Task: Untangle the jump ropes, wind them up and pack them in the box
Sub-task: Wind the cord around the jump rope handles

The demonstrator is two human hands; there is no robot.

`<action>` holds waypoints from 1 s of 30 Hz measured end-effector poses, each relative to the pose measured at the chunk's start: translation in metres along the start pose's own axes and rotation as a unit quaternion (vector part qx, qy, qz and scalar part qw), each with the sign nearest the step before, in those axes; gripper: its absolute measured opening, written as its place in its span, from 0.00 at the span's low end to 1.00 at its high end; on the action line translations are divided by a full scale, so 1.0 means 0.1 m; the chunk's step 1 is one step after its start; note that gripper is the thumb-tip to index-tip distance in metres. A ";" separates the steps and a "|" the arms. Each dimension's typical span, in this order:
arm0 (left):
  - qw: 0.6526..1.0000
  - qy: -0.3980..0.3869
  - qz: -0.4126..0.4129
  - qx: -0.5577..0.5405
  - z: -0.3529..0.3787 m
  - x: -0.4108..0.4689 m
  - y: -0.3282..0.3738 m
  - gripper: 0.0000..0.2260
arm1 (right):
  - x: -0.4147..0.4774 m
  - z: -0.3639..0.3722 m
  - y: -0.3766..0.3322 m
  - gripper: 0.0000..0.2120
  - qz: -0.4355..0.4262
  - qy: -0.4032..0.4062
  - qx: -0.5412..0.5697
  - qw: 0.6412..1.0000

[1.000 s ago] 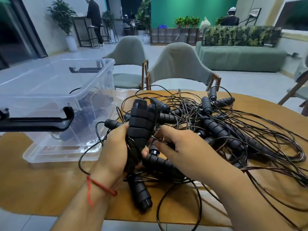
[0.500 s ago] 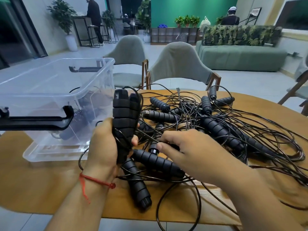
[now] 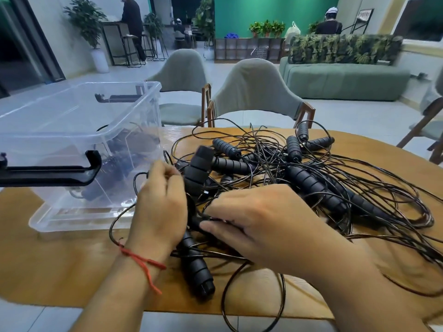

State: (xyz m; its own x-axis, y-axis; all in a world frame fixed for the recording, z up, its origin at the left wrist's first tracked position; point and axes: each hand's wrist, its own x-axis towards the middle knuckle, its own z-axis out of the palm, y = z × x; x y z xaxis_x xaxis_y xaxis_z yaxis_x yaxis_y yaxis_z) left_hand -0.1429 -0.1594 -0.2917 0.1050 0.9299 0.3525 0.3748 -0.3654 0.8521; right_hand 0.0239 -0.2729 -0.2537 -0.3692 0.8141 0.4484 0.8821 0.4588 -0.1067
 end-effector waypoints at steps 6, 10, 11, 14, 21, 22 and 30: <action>0.992 -0.116 0.038 -0.009 0.05 -0.11 0.13 0.08 | -0.01 0.02 0.22 0.08 0.060 0.125 0.049 0.989; 0.986 -0.146 0.077 -0.003 0.07 -0.21 0.20 0.11 | -0.03 0.01 0.32 0.09 0.113 0.141 0.090 0.979; 0.984 -0.157 0.086 0.003 0.07 -0.22 0.20 0.11 | -0.03 0.01 0.34 0.10 0.122 0.139 0.101 0.977; 0.973 -0.210 0.096 -0.007 0.05 -0.24 0.23 0.11 | -0.05 0.00 0.39 0.11 0.149 0.132 0.143 0.969; 0.969 -0.234 0.081 -0.001 0.05 -0.25 0.20 0.11 | -0.09 -0.02 0.43 0.12 0.159 0.105 0.163 0.968; 0.969 -0.231 0.081 0.000 0.05 -0.24 0.21 0.11 | -0.09 -0.02 0.43 0.12 0.158 0.102 0.168 0.968; 0.968 -0.233 0.094 -0.001 0.03 -0.23 0.19 0.12 | -0.08 -0.04 0.40 0.08 0.156 0.099 0.190 0.964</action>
State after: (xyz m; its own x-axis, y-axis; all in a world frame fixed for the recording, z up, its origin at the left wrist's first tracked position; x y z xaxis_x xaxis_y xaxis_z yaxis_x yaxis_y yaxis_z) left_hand -0.1356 -0.1883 -0.2844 0.5753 0.7649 0.2898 0.3071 -0.5304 0.7902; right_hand 0.0635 -0.2623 -0.2580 -0.0080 0.8668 0.4986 0.7568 0.3312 -0.5636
